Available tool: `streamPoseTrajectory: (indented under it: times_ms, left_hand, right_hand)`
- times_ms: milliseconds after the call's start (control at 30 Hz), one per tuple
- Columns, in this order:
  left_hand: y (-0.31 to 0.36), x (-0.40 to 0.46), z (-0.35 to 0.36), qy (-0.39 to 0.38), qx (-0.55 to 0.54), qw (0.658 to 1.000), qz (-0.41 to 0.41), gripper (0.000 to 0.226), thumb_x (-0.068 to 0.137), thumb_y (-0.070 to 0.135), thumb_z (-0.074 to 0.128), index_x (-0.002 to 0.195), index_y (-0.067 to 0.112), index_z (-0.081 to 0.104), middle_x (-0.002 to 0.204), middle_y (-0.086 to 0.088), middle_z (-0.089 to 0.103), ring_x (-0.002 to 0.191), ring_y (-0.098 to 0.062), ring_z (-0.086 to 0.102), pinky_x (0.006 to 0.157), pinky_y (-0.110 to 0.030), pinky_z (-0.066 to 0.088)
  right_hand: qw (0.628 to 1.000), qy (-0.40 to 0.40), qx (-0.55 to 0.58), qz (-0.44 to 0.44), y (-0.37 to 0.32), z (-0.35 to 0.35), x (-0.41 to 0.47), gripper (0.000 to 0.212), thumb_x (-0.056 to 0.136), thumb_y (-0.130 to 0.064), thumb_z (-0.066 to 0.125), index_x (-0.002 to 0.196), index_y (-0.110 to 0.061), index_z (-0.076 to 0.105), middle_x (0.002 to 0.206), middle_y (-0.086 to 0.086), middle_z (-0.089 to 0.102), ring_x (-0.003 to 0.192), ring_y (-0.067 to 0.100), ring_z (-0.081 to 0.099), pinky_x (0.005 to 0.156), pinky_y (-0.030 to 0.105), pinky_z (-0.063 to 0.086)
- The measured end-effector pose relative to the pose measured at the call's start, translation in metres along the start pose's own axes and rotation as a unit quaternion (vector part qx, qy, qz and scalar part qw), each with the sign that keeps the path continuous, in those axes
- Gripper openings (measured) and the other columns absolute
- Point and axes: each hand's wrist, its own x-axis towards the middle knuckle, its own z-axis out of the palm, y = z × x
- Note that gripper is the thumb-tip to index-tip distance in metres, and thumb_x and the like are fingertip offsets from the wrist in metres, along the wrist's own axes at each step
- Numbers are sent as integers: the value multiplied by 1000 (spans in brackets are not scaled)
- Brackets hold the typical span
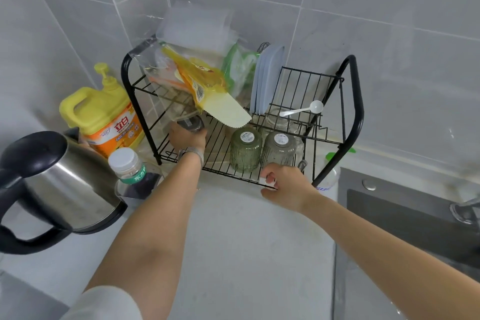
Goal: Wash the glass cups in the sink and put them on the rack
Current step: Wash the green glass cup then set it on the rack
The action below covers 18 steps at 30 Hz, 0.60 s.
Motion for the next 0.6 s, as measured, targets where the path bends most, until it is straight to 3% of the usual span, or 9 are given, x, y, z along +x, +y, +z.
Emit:
streamPoseTrajectory:
  times_ms: [167,233,367,500,600]
  left_hand:
    - [6,6,7,-50,-57,997,29,33,67,18,83,89,14,60,99,-6,71,95,-24,69,80,-38,57]
    - [12,6,12,-91,-47,994,28,23,71,18,80,86,11,63,96,-6,73,94,-23,69,82,-38,55]
    - [27,6,19,-132,71,987,63,36,86,24,65,117,5,62,114,-9,66,104,-25,62,78,-30,44]
    - [37,5,24,-147,143,978,28,44,95,14,57,134,-5,48,138,-21,51,127,-34,50,102,-37,42]
    - [34,7,28,-166,156,973,45,46,96,18,54,138,1,46,142,-18,48,130,-33,47,104,-37,39]
  right_hand:
    - [1000,3,15,-2,4,2,0,32,83,-23,66,115,-20,60,94,-9,58,81,11,55,74,20,41]
    - [1000,2,19,0,4,2,0,33,83,-23,66,115,-22,59,94,-9,58,81,11,55,73,20,42]
    - [1000,1,21,-8,2,1,-1,32,84,-23,65,115,-22,59,95,-10,58,82,12,57,75,21,44]
    - [1000,3,18,-16,1,-1,-1,32,85,-23,63,117,-21,58,97,-10,58,85,10,56,76,21,44]
    - [1000,0,14,-20,1,0,-2,32,86,-22,62,118,-21,58,98,-9,60,84,11,57,77,23,46]
